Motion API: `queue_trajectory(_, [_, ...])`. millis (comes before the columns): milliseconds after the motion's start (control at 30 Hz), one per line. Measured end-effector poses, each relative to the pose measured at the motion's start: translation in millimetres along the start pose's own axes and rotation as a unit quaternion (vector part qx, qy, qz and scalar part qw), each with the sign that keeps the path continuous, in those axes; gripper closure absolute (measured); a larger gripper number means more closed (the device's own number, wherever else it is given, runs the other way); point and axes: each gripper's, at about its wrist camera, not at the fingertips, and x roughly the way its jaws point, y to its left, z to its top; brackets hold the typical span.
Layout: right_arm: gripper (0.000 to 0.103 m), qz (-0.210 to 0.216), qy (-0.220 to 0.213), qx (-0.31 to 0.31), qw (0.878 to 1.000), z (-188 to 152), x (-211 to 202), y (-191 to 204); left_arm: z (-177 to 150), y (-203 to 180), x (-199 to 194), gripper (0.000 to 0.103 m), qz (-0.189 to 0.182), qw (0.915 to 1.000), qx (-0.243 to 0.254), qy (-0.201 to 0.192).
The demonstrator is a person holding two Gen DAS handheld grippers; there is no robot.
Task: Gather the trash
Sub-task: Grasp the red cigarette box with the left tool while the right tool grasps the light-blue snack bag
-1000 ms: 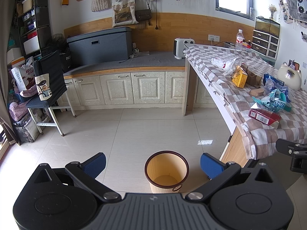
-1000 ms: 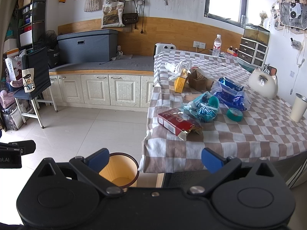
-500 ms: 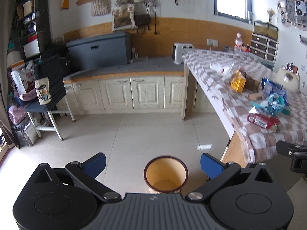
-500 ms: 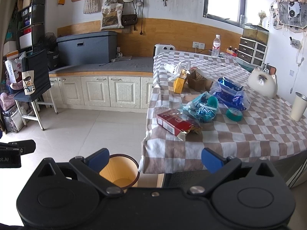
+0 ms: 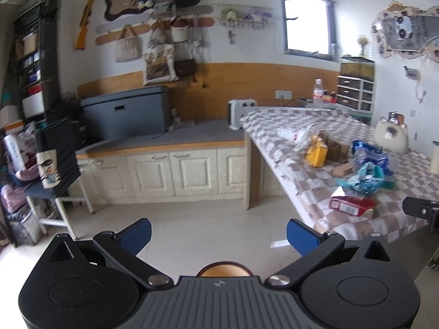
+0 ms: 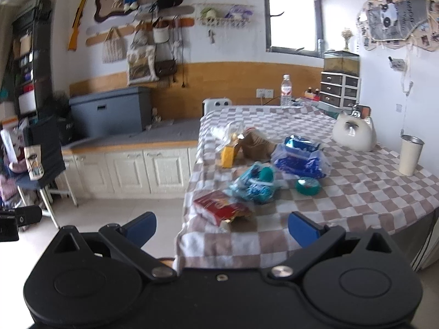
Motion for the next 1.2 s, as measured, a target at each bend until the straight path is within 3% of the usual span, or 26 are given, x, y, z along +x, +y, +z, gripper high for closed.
queue_trajectory(300, [0.0,-0.015,-0.043,0.027,0.999,-10.1,2.5,-38.7,10.7,-41.1,22.1,0.0,-0.052,0.998,0.029,-0.022])
queue_trajectory(600, [0.0,-0.025,-0.051,0.05,0.997,-32.5,14.2,-75.2,5.3,-99.6,66.2,0.0,-0.127,0.9896,0.067,0.004])
queue_trajectory(733, [0.0,-0.038,-0.052,0.052,0.997,-37.8,22.8,-87.4,-1.1,-128.6,85.4,0.0,-0.169,0.9802,0.101,0.025])
queue_trajectory(967, [0.0,-0.044,-0.061,0.046,0.996,-35.2,42.8,-106.0,1.9,-170.9,120.6,0.0,-0.198,0.9676,0.154,0.032])
queue_trajectory(1200, [0.0,-0.048,-0.057,0.043,0.996,-15.9,61.8,-121.6,18.5,-187.4,149.9,0.0,-0.186,0.9617,0.199,0.027])
